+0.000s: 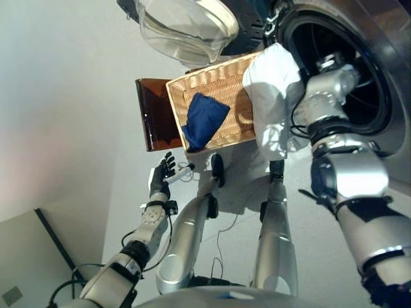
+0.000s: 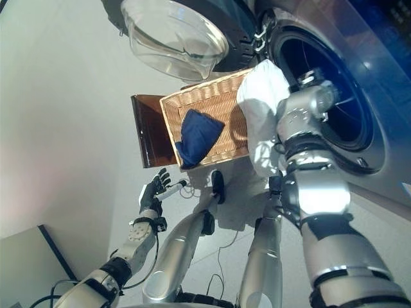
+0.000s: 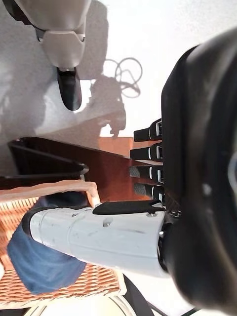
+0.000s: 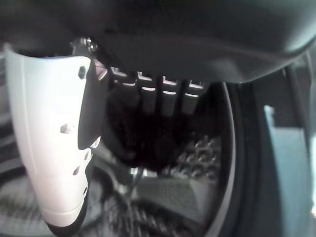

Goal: Pick up the clothes and place them into the washing machine

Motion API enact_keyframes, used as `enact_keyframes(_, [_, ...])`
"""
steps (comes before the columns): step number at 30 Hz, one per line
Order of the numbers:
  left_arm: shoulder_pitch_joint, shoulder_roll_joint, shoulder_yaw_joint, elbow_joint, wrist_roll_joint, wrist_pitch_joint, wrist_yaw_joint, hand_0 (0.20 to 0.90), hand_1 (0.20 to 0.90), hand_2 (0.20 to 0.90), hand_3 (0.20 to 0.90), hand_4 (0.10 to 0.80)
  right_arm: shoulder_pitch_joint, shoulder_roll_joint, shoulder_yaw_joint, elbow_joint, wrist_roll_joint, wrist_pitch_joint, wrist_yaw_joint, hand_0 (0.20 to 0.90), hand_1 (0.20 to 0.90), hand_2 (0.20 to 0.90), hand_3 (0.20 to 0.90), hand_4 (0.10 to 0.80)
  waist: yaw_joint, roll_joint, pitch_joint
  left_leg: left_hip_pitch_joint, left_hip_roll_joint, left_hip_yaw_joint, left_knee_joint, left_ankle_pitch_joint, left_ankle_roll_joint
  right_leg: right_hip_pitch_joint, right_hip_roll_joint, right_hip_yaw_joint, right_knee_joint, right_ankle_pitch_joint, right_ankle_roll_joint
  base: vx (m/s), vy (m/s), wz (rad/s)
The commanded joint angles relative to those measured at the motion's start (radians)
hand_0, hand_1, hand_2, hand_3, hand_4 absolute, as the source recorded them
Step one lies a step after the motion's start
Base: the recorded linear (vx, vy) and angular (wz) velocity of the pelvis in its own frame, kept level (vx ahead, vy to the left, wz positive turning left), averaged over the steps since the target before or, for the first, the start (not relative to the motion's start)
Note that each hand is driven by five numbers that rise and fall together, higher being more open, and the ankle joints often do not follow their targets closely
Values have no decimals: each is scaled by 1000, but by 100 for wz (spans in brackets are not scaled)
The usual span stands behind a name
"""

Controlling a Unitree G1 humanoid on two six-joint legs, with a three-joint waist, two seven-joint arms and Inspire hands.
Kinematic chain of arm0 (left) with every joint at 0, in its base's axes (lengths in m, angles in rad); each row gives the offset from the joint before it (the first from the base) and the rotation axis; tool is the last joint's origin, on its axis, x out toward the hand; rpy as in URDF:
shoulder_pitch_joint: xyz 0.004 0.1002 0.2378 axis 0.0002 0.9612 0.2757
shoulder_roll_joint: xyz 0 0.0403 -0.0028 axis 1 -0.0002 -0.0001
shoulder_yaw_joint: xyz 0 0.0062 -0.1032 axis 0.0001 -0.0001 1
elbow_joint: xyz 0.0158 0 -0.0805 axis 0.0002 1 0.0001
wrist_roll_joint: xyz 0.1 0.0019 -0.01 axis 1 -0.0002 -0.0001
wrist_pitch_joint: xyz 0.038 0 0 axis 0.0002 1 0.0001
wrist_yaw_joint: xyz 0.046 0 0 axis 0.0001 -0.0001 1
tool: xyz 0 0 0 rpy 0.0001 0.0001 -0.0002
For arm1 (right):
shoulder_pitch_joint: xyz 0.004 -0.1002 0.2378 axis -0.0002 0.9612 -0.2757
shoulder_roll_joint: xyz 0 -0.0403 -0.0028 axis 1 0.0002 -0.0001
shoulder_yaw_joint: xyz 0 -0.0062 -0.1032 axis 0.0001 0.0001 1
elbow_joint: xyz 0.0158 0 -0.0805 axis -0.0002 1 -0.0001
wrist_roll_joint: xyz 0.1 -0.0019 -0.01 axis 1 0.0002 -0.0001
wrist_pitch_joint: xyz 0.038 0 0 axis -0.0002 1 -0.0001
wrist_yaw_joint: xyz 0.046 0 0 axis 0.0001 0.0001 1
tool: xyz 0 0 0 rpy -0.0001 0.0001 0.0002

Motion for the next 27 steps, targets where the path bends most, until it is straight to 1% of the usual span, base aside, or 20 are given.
enact_keyframes(1, [19,21,20,-42,22,-49,62,900,900,900,900,800,-12,10,73,-109,-208,22,-67,900,900,900,900,800,3,44,-23,-42,55,-24,-17,10,-110,10,16,2,184,-180,-69,0,0,0])
enact_keyframes(5, [26,26,27,-58,36,-54,79,900,900,900,900,800,30,53,102,-127,-313,62,-105,900,900,900,900,800,0,35,-15,-43,56,-24,-12,8,-110,15,17,-1,181,-179,-69,0,0,0])
enact_keyframes(11, [27,31,40,-67,59,-63,110,900,900,900,900,800,72,96,169,-160,-517,152,-149,900,900,900,900,800,-2,27,-6,-48,58,-25,-7,9,-109,16,20,0,178,-176,-67,0,0,0])
enact_keyframes(15, [27,29,49,-64,66,-62,121,900,900,900,900,800,79,112,219,-126,-638,232,-151,900,900,900,900,800,-3,21,-1,-51,59,-24,-5,9,-108,15,24,-1,179,-175,-67,0,0,0])
enact_keyframes(21, [23,25,57,-50,72,-58,131,900,900,900,900,800,79,146,246,-67,-686,273,-155,900,900,900,900,800,-4,16,-1,-56,61,-23,-6,12,-111,11,27,-2,176,-171,-67,0,0,0])
enact_keyframes(26, [23,24,60,-39,73,-56,130,900,900,900,900,800,58,161,306,38,-751,325,-130,900,900,900,900,800,2,16,-2,-58,62,-24,-6,13,-110,7,28,-3,179,-170,-68,0,0,0])
enact_keyframes(27, [21,22,64,-31,72,-55,128,900,900,900,900,800,47,166,318,85,-758,339,-113,900,900,900,900,800,4,17,-1,-57,62,-26,-7,14,-111,9,28,-3,179,-170,-68,0,0,0])
